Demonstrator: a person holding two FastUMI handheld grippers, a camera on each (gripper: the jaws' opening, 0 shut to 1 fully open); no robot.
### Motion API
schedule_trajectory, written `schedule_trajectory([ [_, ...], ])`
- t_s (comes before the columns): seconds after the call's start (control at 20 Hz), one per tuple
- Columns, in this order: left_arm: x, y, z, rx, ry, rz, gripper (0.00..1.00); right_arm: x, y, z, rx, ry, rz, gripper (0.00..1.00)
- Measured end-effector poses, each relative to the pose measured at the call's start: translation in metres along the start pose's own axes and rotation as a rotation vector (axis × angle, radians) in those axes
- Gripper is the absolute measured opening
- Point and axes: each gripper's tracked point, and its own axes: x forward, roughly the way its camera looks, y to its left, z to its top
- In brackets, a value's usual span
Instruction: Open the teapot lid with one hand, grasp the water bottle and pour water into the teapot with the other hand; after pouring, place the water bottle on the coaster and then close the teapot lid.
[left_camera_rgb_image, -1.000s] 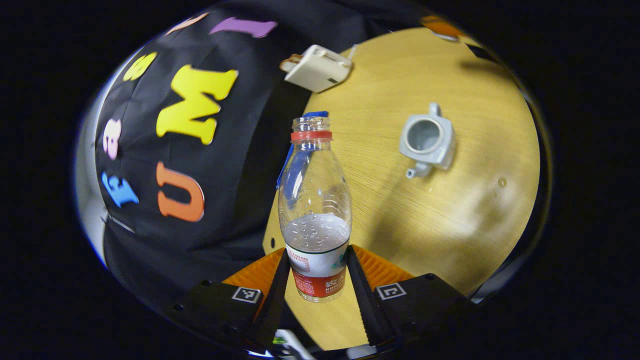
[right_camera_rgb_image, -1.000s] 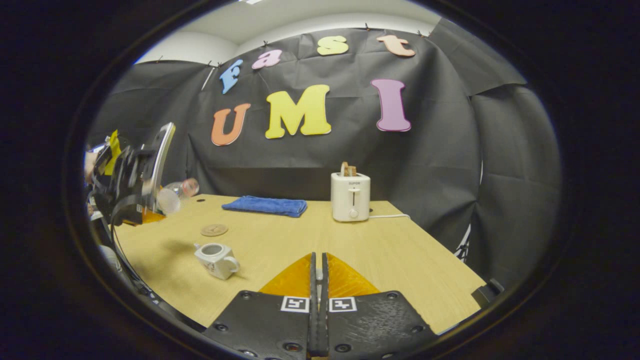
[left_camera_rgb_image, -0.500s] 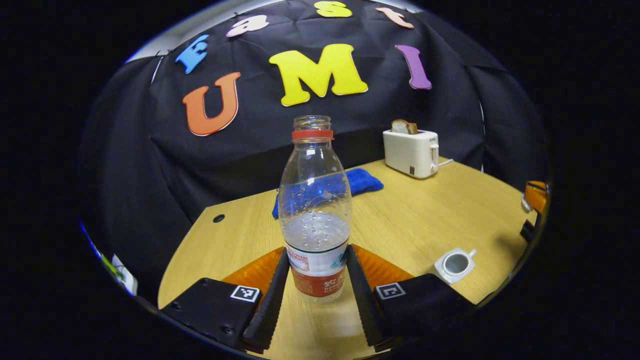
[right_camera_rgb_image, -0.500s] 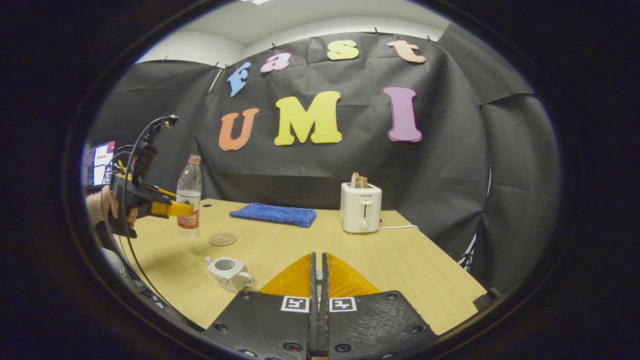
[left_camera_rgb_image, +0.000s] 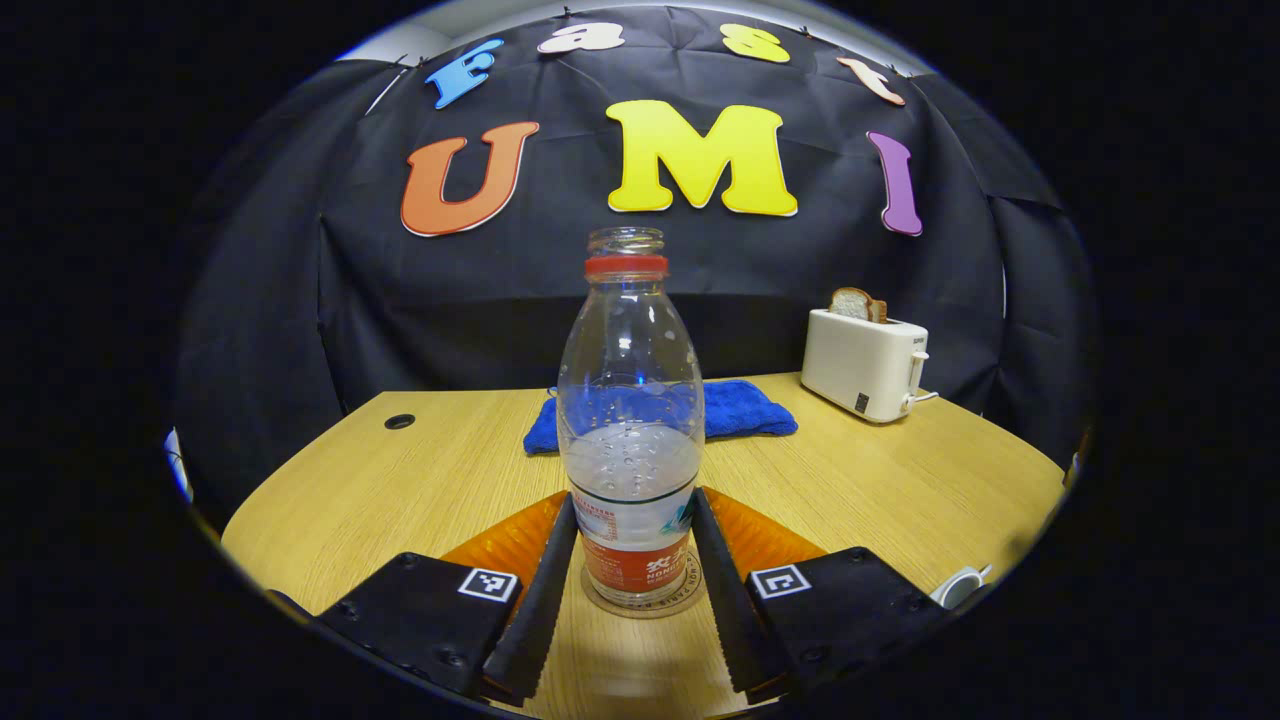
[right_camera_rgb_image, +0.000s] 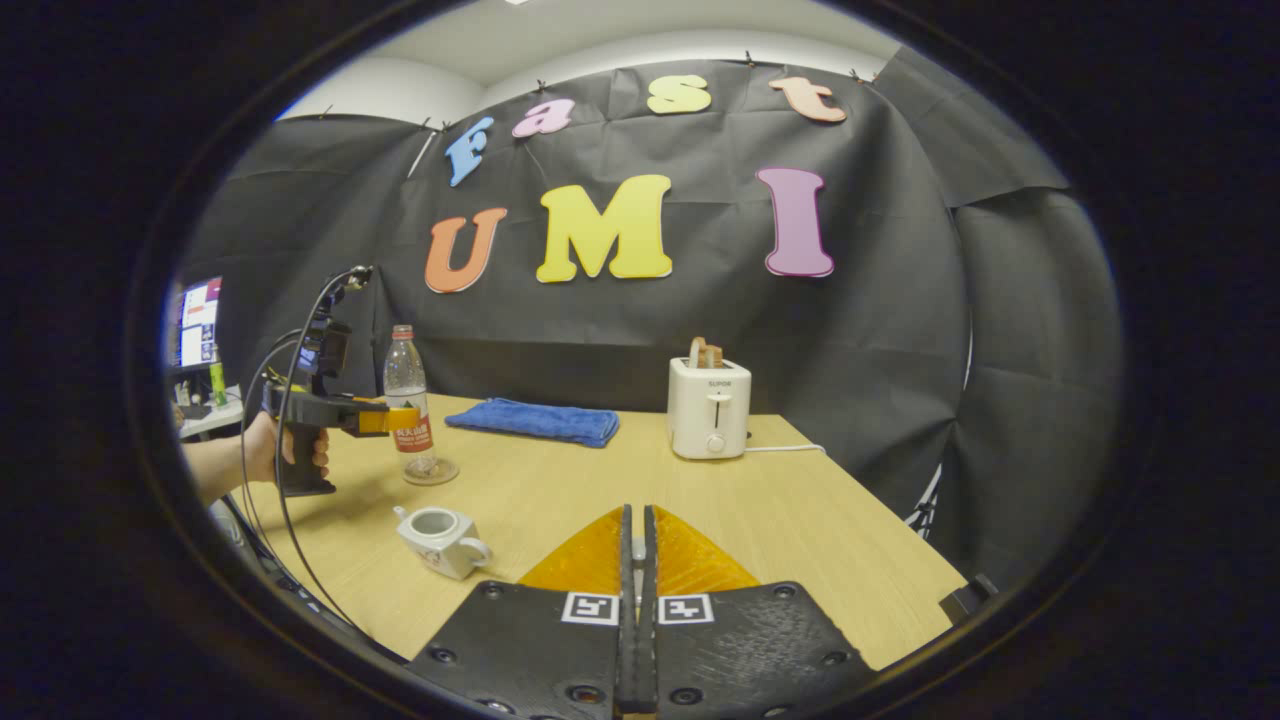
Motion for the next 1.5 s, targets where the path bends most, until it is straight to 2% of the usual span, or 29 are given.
schedule_trajectory([
  [0.3,0.01,-0.007,-0.009,0.033,0.029,-0.011,0.7,0.009,-0.002,-0.012,0.012,0.027,0.002,0.0],
  [0.75,0.008,-0.009,-0.01,0.065,0.053,0.009,0.8,0.01,0.006,-0.012,-0.009,0.019,0.014,0.0],
  [0.95,0.004,-0.01,-0.012,0.062,0.071,0.014,0.99,0.009,0.01,-0.013,-0.008,0.02,0.023,0.0],
  [1.25,-0.02,-0.009,-0.005,0.051,0.046,0.026,0.98,0.01,0.021,-0.009,-0.006,0.017,0.044,0.0],
  [1.5,-0.06,0.001,-0.003,0.036,0.034,0.027,0.98,0.012,0.039,-0.004,-0.015,0.009,0.077,0.0],
])
